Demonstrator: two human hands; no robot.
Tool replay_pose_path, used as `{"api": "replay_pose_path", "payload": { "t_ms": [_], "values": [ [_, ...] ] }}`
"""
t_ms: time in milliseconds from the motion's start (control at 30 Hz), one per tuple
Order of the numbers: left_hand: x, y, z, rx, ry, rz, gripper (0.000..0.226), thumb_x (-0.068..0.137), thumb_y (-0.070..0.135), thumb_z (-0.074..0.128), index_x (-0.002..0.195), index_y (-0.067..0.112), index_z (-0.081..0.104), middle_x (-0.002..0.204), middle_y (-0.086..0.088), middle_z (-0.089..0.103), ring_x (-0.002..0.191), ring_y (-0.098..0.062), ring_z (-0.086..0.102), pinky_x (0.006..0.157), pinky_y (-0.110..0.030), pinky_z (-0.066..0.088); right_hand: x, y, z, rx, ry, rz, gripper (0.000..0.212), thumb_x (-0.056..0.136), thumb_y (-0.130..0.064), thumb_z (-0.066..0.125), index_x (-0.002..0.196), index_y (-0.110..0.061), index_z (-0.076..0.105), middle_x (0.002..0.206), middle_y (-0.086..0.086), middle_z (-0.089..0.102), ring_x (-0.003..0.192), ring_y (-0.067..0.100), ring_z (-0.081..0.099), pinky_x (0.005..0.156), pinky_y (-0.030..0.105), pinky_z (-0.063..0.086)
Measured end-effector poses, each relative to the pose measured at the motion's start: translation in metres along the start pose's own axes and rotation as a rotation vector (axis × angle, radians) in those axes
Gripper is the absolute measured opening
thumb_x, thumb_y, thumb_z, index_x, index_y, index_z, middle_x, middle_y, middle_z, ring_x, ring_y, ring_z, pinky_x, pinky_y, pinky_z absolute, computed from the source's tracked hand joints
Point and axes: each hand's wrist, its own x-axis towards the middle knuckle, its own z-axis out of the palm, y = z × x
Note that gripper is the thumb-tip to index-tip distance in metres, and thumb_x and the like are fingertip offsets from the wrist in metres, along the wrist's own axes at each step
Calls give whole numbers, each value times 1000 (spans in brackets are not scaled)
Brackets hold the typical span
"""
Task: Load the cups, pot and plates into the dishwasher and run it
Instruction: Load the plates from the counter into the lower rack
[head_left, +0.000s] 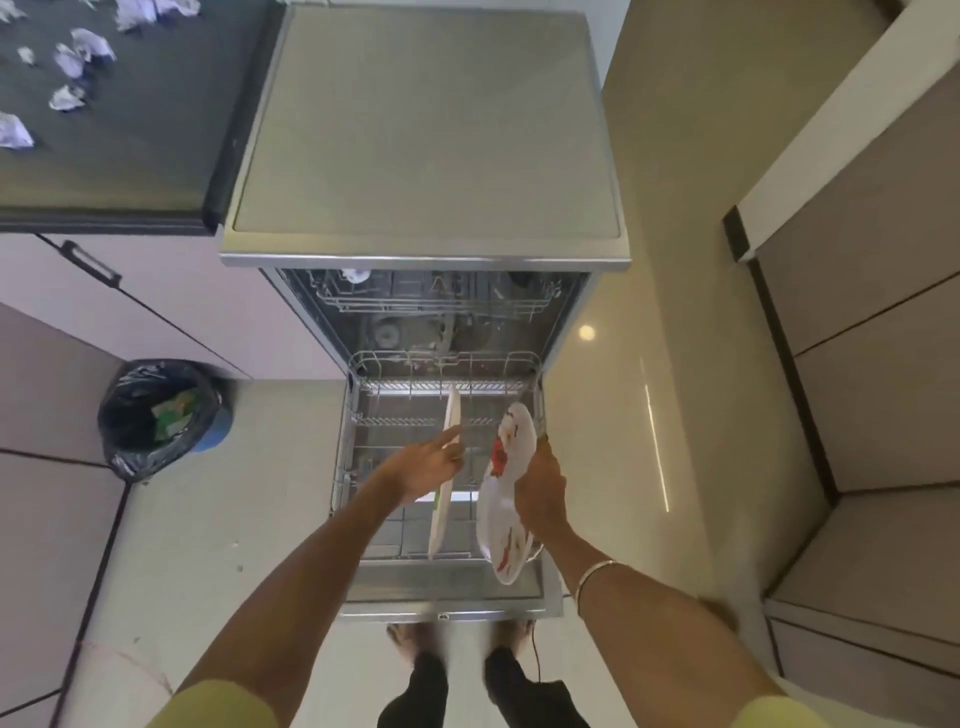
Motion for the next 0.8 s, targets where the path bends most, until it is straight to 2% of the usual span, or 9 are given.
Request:
{"api": "replay_pose_path", "payload": {
  "t_ms": [67, 167, 333, 400, 467, 600, 667, 733, 800],
  "values": [
    [9, -4, 13, -32, -3, 15, 48, 47, 12, 98, 91, 9, 76, 108, -12, 72, 117, -34, 64, 70, -36, 62, 14, 12, 16, -70, -28, -1, 42, 92, -34, 66, 128, -23, 47, 112, 1, 63, 94, 21, 65, 85, 42, 59],
    [18, -6, 24, -92, 5, -10, 46, 48, 13, 98, 90, 10, 78, 111, -13, 71, 113, -33, 66, 66, -36, 63, 25, 24, 33, -85, -29, -18, 44, 91, -27, 66, 129, -19, 47, 114, 4, 63, 98, 26, 65, 84, 47, 59],
    [32, -6, 66, -141, 114, -39, 44, 54, 2, 94, 92, 4, 73, 112, -15, 67, 130, -36, 44, 60, -38, 62, 28, 34, 51, -78, -26, 30, 46, 99, -30, 53, 141, -18, 42, 119, 3, 63, 99, 24, 63, 90, 46, 56],
    [37, -2, 67, -138, 82, -24, 42, 48, 5, 96, 85, 6, 76, 106, -13, 71, 123, -36, 55, 59, -36, 62, 31, 39, 59, -25, -37, 42, 49, 100, -31, 50, 146, -19, 36, 122, 3, 61, 103, 23, 61, 95, 48, 53],
    [42, 2, 67, -109, 77, 21, 44, 42, 7, 98, 81, 8, 78, 102, -11, 74, 114, -35, 65, 66, -35, 63, 35, 48, 69, 26, -63, 54, 52, 100, -32, 51, 147, -19, 35, 128, 4, 59, 111, 23, 59, 100, 48, 50],
    [56, 3, 83, -130, 117, 34, 46, 40, 5, 99, 82, 6, 79, 104, -12, 75, 115, -36, 65, 74, -38, 62, 46, 63, 91, 120, -56, 65, 63, 91, -58, 44, 143, -22, 40, 127, 2, 60, 113, 22, 60, 99, 47, 52],
    [60, 8, 97, -182, 125, 29, 40, 46, -1, 96, 82, 3, 77, 109, -15, 73, 120, -38, 61, 69, -41, 63, 48, 67, 98, 112, -56, 51, 75, 84, -66, 35, 143, -20, 40, 126, 4, 61, 112, 23, 61, 97, 47, 53],
    [61, 14, 113, -238, 105, 3, 34, 51, -4, 93, 81, 2, 77, 113, -15, 72, 124, -38, 58, 62, -42, 63, 52, 64, 101, 88, -62, 54, 68, 90, -58, 40, 145, -17, 38, 128, 6, 59, 113, 26, 61, 97, 46, 53],
    [57, 21, 128, -275, 72, -39, 32, 53, -3, 93, 79, 3, 77, 115, -14, 71, 126, -37, 57, 63, -44, 63, 59, 64, 106, 34, -56, 40, 58, 97, -36, 52, 147, -13, 35, 133, 10, 56, 118, 29, 59, 98, 47, 52]
  ]
}}
